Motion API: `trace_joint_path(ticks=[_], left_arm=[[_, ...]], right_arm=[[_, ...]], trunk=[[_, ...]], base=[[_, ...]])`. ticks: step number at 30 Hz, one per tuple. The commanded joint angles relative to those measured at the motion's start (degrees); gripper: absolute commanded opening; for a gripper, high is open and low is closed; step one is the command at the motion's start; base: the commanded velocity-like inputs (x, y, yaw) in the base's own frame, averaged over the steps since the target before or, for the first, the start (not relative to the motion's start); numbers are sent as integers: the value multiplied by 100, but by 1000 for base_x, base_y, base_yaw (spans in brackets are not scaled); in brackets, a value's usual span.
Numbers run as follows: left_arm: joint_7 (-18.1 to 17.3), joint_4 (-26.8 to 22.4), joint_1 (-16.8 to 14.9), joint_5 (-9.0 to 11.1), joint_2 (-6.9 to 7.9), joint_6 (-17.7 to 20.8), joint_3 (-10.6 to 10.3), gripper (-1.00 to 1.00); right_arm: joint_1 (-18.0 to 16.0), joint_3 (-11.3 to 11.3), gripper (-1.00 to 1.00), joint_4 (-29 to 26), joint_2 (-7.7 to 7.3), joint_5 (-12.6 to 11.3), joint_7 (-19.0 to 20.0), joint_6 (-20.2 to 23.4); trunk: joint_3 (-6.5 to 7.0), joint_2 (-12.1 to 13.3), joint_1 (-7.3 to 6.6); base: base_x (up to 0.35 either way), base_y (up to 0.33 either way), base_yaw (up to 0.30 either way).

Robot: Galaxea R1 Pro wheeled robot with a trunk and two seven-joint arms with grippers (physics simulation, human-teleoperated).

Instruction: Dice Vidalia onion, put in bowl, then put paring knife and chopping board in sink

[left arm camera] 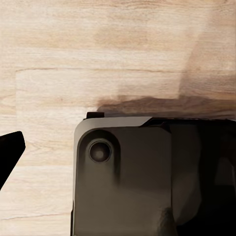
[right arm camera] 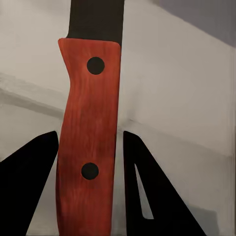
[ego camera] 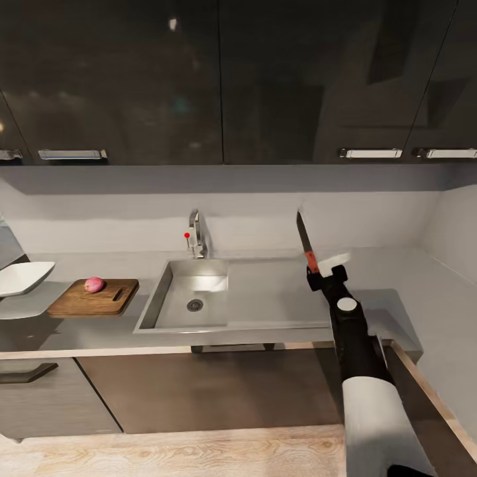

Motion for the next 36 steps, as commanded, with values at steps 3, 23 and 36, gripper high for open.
trace_joint_path(ticks=[3,23,36], left_arm=[[-14,5,-7,58,5,-19,-44,100],[-14,5,-5,59,18,-20,-44,100],[-14,5,-6,59,23,-16,-44,100]], right_arm=[[396,204,-100,-559,8,27,49,13],[1100,2128,-100,-2180,8,96,-612,1169],[1102,2490,-100,-2171,8,662,-696,1343]], trunk=[[-13,-12,4],[-13,-12,4],[-13,-12,4]], base=[[0,0,0],[0,38,0],[0,238,0]])
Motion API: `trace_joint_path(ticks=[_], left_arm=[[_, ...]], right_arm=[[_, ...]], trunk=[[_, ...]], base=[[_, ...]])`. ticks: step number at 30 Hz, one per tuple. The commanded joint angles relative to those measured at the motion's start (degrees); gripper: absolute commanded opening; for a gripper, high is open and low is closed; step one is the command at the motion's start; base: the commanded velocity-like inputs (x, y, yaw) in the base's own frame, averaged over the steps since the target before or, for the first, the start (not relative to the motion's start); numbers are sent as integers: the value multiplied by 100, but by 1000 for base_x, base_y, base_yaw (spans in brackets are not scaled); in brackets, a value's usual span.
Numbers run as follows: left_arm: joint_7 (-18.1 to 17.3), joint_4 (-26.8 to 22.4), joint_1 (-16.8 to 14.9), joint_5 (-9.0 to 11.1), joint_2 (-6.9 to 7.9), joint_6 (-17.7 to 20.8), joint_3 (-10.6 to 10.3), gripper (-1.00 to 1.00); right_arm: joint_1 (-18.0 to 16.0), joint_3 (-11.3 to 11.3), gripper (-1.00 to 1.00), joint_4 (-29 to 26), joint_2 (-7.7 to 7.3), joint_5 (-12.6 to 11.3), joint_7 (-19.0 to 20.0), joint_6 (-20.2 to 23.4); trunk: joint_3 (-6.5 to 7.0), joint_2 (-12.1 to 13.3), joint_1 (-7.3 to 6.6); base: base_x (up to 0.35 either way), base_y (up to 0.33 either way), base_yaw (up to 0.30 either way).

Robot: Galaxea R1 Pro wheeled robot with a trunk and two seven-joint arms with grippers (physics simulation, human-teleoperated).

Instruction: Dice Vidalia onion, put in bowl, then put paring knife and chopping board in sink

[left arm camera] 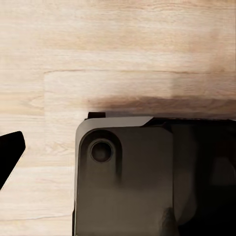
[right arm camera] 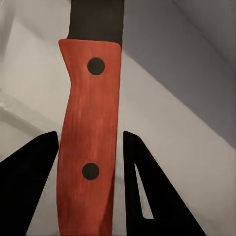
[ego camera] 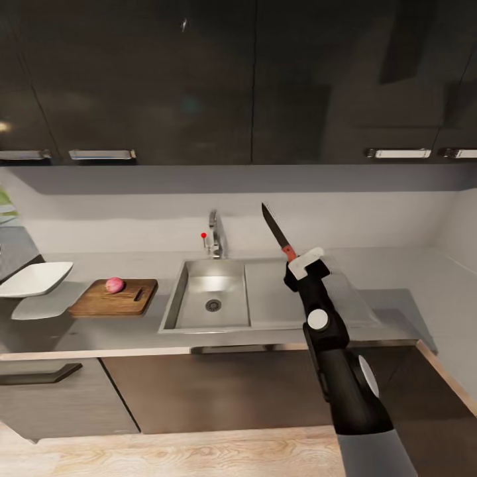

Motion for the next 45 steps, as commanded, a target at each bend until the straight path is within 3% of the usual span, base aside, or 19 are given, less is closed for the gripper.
trace_joint_path(ticks=[1,9,15,16,27,29,33,36,45], left_arm=[[-16,5,-5,61,5,-18,-44,100],[-16,5,-7,62,5,-18,-44,100],[-16,5,-9,62,5,-18,-44,100],[-16,5,-6,62,5,-17,-44,100],[-16,5,-4,63,5,-22,-44,100],[-16,5,-3,63,5,-22,-44,100],[-16,5,-7,64,5,-23,-44,100],[-16,5,-6,65,5,-25,-44,100],[-16,5,-8,64,5,-24,-44,100]], right_arm=[[0,68,-100,-10,3,86,40,38],[27,790,-100,-6,3,435,-95,503],[27,1662,-100,21,3,527,-671,1062],[27,1721,-100,23,3,528,-693,1106],[28,1833,-100,326,3,528,-762,1260],[28,1856,-100,497,3,531,-877,1262],[28,2156,-100,808,3,523,-1204,1263],[28,2255,-100,954,3,520,-1368,1260],[28,2330,-100,1250,3,520,-1609,1258]], trunk=[[-13,-13,4],[-13,-13,4],[-13,-13,4],[-13,-13,4],[-13,-13,4],[-13,-13,4],[-13,-13,4],[-13,-13,4],[-13,-13,4]], base=[[0,276,0],[0,290,0],[0,296,0],[0,298,0],[0,298,0],[0,298,0],[33,298,0],[68,298,0],[80,298,0]])
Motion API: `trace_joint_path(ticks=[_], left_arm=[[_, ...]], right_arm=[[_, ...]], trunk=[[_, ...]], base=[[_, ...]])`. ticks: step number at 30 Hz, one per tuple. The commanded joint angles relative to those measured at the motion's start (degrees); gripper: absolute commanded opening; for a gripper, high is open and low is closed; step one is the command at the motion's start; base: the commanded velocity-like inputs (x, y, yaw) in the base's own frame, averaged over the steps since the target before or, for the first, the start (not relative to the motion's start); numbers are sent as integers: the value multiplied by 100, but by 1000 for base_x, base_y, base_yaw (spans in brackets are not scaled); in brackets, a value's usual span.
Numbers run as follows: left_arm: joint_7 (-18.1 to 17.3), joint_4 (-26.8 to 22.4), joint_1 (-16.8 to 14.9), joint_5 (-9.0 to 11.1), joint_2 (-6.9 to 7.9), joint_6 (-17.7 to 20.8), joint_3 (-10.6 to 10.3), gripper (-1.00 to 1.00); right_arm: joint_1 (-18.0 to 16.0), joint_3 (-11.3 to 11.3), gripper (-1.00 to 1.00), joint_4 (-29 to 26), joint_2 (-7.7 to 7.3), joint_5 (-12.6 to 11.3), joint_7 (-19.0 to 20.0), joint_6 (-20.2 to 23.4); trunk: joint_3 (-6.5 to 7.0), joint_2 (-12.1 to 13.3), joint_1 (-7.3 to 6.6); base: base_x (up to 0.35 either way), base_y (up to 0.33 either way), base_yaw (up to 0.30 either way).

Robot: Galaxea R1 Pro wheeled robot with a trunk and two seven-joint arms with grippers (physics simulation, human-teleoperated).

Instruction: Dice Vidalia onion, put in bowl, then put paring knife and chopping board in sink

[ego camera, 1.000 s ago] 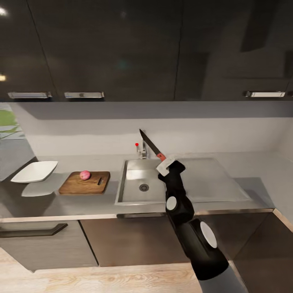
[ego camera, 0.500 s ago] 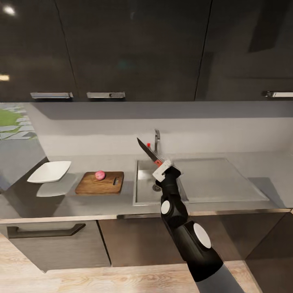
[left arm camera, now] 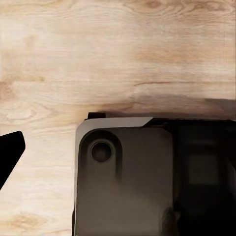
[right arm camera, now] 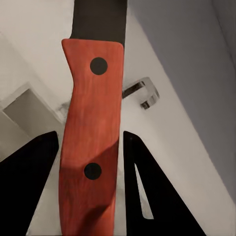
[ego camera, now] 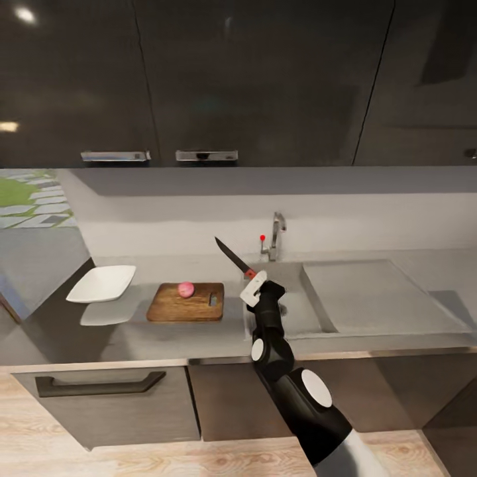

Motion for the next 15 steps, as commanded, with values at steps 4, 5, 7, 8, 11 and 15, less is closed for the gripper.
trace_joint_path(ticks=[4,5,7,8,11,15], left_arm=[[-16,6,-2,60,5,-17,-44,100],[-16,6,-1,60,5,-18,-44,100],[-16,6,-3,61,5,-19,-44,100],[-16,6,-3,59,5,-20,-44,100],[-16,6,-1,60,5,-19,-44,100],[-16,6,-4,60,5,-19,-44,100]], right_arm=[[-7,22,-100,161,0,28,-20,48],[-7,26,-100,200,0,30,-28,48],[-7,185,-100,403,0,31,-185,48],[-7,276,-100,467,0,29,-265,48],[-7,444,-100,666,0,24,-463,44],[-7,479,-100,727,0,18,-511,41]], trunk=[[-12,-12,4],[-12,-12,4],[-12,-12,4],[-12,-12,4],[-12,-12,4],[-12,-12,4]], base=[[81,298,0],[76,298,0],[32,298,0],[14,298,0],[6,298,0],[1,298,0]])
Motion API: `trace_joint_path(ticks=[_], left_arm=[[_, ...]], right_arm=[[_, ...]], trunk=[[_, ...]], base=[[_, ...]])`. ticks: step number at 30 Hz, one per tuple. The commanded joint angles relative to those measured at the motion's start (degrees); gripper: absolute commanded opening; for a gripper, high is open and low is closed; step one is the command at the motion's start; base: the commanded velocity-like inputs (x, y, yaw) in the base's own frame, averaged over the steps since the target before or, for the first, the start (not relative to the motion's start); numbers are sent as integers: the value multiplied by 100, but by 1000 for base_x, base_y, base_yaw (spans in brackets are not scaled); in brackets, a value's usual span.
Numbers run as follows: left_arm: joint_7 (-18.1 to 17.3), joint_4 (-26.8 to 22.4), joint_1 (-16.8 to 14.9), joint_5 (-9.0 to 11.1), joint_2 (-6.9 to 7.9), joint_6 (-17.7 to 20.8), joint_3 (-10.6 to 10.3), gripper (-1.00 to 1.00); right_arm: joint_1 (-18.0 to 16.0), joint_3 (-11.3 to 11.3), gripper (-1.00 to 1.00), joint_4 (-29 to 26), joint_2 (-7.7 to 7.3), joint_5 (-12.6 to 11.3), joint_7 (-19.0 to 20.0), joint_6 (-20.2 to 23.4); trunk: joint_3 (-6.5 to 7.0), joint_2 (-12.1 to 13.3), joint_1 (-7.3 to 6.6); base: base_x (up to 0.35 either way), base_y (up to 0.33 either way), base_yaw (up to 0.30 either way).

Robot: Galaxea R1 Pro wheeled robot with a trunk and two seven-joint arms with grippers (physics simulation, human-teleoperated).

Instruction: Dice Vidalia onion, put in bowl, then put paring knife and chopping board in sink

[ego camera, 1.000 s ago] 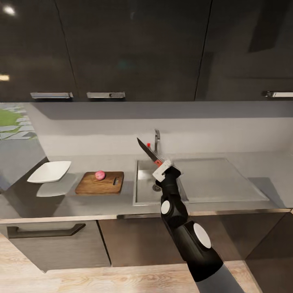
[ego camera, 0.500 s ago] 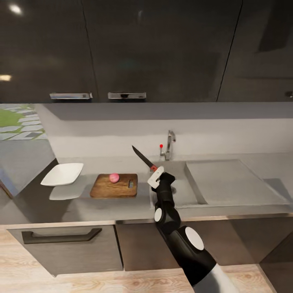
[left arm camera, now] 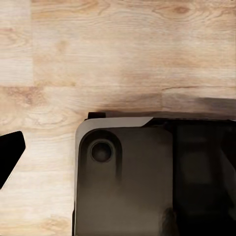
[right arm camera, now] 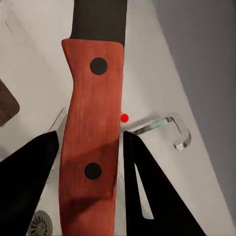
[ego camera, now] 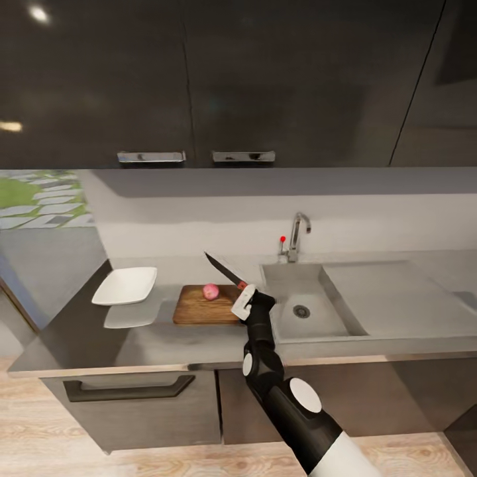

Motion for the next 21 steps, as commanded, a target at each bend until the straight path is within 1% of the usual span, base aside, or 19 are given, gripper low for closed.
trace_joint_path(ticks=[1,5,8,13,17,21], left_arm=[[-16,6,-6,59,5,-19,-44,100],[-16,6,-5,56,5,-18,-44,100],[-16,6,-5,57,5,-19,-44,100],[-16,6,-4,58,5,-18,-44,100],[-16,6,-4,56,5,-19,-44,100],[-16,6,-6,57,5,-20,-44,100]], right_arm=[[-8,16,-100,5,0,32,-11,49],[-8,20,-100,17,0,23,-19,49],[-8,17,-100,19,0,18,-21,49],[-8,17,-100,54,0,10,-21,48],[-8,17,-100,200,0,8,-15,38],[-8,19,-100,349,0,7,-13,32]], trunk=[[-12,-13,4],[-12,-13,4],[-12,-13,4],[-12,-13,4],[-12,-13,4],[-12,-13,4]], base=[[0,298,0],[23,297,0],[138,261,0],[214,216,0],[237,202,0],[244,109,0]])
